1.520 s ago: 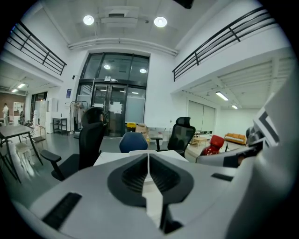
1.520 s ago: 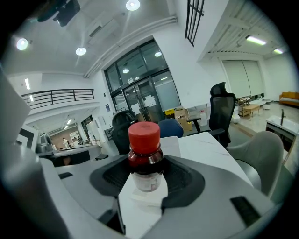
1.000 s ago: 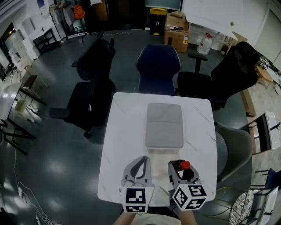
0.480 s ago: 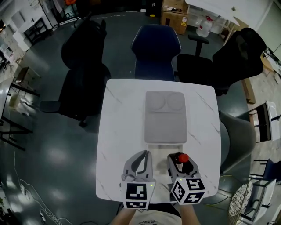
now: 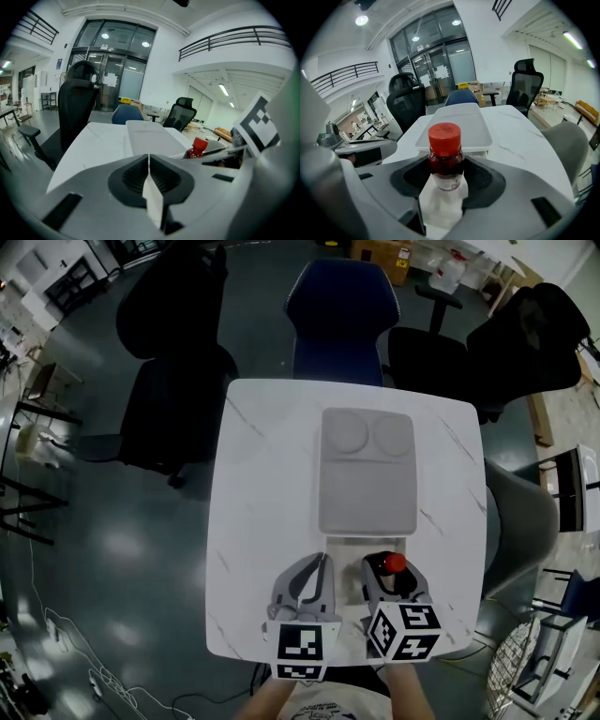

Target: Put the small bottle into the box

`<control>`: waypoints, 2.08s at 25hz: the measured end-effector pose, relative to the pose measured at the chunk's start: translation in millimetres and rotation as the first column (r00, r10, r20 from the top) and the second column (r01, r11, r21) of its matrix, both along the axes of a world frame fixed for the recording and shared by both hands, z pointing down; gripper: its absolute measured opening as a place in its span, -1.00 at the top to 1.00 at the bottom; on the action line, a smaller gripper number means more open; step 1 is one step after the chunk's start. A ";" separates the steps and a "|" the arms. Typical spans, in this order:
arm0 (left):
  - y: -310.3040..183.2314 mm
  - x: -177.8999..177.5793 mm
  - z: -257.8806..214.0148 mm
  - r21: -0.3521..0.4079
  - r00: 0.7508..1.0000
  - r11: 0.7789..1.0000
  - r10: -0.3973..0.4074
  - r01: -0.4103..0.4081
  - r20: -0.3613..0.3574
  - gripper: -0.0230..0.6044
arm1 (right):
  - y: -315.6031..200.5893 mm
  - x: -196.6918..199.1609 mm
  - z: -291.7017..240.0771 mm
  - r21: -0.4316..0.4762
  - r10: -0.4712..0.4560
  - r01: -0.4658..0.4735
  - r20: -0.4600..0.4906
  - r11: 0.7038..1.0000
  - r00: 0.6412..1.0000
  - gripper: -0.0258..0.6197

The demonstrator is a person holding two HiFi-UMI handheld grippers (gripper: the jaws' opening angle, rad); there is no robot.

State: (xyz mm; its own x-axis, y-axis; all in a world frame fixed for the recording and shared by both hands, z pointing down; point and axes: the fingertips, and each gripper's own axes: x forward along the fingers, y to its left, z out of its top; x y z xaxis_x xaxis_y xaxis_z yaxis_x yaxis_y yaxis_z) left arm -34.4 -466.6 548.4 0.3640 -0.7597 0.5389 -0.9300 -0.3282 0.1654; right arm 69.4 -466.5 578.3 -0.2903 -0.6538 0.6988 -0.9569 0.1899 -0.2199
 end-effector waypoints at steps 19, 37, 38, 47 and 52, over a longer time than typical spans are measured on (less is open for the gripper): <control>-2.5 8.5 24.5 -0.055 1.000 0.998 0.019 -0.020 -0.012 0.85 | -2.4 -7.4 35.2 -0.109 -0.053 0.046 -0.064 0.993 0.997 0.21; 7.7 12.6 6.1 0.003 1.000 1.000 0.014 -0.014 0.006 0.85 | 10.2 -4.1 5.9 -0.022 -0.030 0.029 -0.029 0.999 0.999 0.21; 8.4 13.2 2.5 0.012 1.000 1.000 0.013 -0.013 0.008 0.85 | 11.1 -3.1 2.0 -0.013 -0.024 0.024 -0.024 1.000 0.999 0.21; 23.6 18.7 -40.1 0.111 1.000 0.994 -0.004 0.001 0.026 0.85 | 26.5 3.8 -47.7 0.127 -0.002 0.000 0.021 0.992 1.000 0.21; 33.6 20.4 -65.1 0.166 0.999 0.986 -0.021 0.015 0.030 0.85 | 38.1 7.2 -77.6 0.205 -0.006 -0.001 0.036 0.979 0.999 0.21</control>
